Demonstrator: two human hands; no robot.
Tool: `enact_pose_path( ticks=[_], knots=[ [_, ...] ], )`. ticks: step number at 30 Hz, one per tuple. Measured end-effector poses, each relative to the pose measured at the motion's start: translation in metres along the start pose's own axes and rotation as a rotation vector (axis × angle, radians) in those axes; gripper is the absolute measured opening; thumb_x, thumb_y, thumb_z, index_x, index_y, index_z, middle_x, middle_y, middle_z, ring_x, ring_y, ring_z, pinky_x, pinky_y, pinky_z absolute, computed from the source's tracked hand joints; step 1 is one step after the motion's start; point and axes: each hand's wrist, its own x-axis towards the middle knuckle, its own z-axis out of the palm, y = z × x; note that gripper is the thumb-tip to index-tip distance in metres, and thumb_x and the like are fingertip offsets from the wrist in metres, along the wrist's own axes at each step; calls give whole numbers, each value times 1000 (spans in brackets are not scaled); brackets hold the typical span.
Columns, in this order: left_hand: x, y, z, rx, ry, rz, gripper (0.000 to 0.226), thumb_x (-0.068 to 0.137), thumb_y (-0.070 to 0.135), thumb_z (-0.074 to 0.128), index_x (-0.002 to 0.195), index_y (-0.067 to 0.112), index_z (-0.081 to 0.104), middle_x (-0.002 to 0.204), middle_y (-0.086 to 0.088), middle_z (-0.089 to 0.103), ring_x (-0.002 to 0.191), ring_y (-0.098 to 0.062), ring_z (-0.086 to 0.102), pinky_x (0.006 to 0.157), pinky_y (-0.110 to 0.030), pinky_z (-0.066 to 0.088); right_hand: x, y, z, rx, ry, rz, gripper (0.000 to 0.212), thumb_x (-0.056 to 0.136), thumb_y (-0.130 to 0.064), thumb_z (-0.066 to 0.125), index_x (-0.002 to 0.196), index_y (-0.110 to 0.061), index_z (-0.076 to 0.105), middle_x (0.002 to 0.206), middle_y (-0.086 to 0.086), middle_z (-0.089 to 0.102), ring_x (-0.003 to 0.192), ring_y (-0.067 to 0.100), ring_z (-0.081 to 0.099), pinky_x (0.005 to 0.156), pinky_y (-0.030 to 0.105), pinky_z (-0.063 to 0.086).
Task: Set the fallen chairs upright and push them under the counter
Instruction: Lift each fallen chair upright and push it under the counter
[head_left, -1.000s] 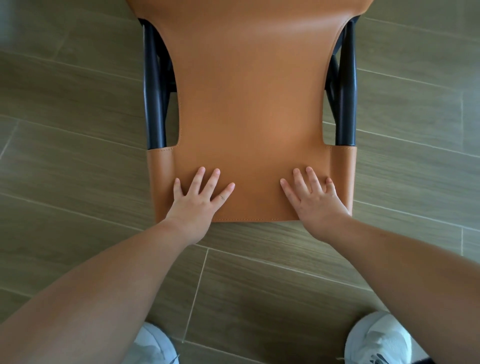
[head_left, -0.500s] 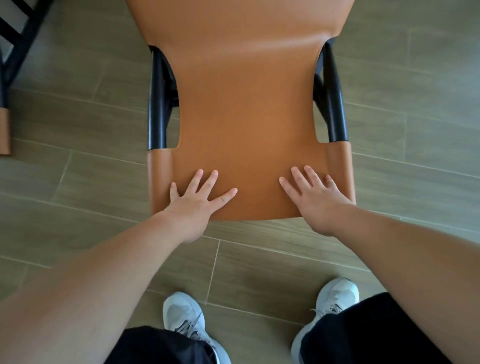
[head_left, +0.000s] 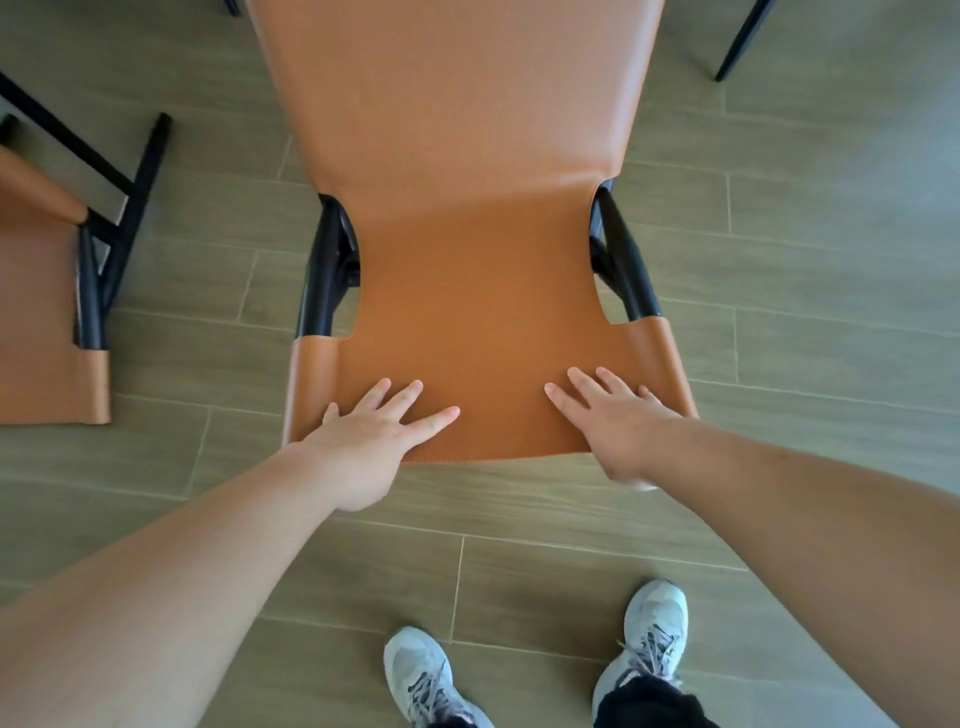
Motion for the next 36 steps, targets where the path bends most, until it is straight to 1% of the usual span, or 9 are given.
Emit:
enact_pose_path(
  ticks=[4, 8, 12, 15, 18, 21, 26, 32, 36],
  knots=[
    [-19, -16, -41, 40, 124, 58, 117, 76, -20, 31, 140, 61, -22, 165, 6, -13, 152, -24, -9, 116, -58, 23, -17, 6, -52, 5, -6, 43, 105, 85, 12, 46, 152, -32, -22, 163, -4, -20, 151, 30, -6, 118, 54, 23],
    [-34, -32, -82, 135, 289, 110, 105, 83, -14, 39, 150, 45, -16, 165, -4, 4, 151, -27, 8, 107, -45, 39, -28, 12, -104, -14, 28, 81, 106, 84, 15, 45, 152, -32, -22, 164, -5, -17, 151, 33, 2, 105, 44, 43],
    [-32, -50, -128, 205, 427, 106, 93, 86, -9, 48, 156, 31, 2, 159, -6, 24, 145, -27, 25, 96, -36, 48, -28, 34, -153, -103, 116, 33, 93, 88, 3, 46, 155, -32, -8, 156, -1, 19, 127, 33, 41, 87, 42, 53],
    [-26, -68, -166, 221, 541, 81, 78, 88, -2, 50, 155, 27, 22, 145, -3, 44, 130, -23, 44, 82, -34, 54, -21, 54, -193, -191, 220, -51, 81, 88, -2, 38, 155, -33, 4, 140, -3, 40, 99, 25, 55, 75, 39, 52],
    [-26, -81, -209, 229, 683, 80, 58, 82, -1, 55, 135, 21, 55, 109, -2, 61, 93, -23, 57, 52, -38, 52, -15, 74, -232, -197, 298, -85, 75, 87, -5, 40, 154, -32, 18, 129, -7, 49, 96, 22, 58, 69, 37, 51],
    [-25, -91, -260, 254, 750, 24, 39, 75, -3, 58, 109, 15, 64, 93, -1, 59, 80, -23, 53, 47, -34, 42, -14, 91, -273, -164, 416, -57, 55, 84, -6, 44, 135, -27, 43, 112, -4, 51, 95, 24, 56, 67, 38, 49],
    [-16, -106, -333, 339, 766, 49, 34, 69, -2, 65, 99, 14, 65, 92, -3, 60, 85, -28, 55, 73, -37, 40, -8, 111, -331, -143, 524, -77, 28, 84, -4, 44, 106, -22, 46, 92, -4, 40, 85, 23, 52, 58, 34, 37],
    [-9, -113, -389, 316, 741, -5, 18, 72, 11, 73, 87, 10, 63, 78, -3, 56, 71, -28, 56, 55, -40, 48, 7, 136, -367, -143, 751, -185, 20, 81, -5, 52, 96, -19, 49, 89, -1, 45, 77, 22, 45, 52, 35, 38],
    [-5, -116, -408, 316, 768, -43, 20, 67, 10, 77, 80, 11, 61, 72, 0, 54, 64, -25, 54, 47, -30, 34, 12, 146, -387, -160, 885, -292, 29, 58, 5, 70, 76, -12, 55, 69, 4, 49, 57, 26, 46, 38, 32, 31]
  ],
)
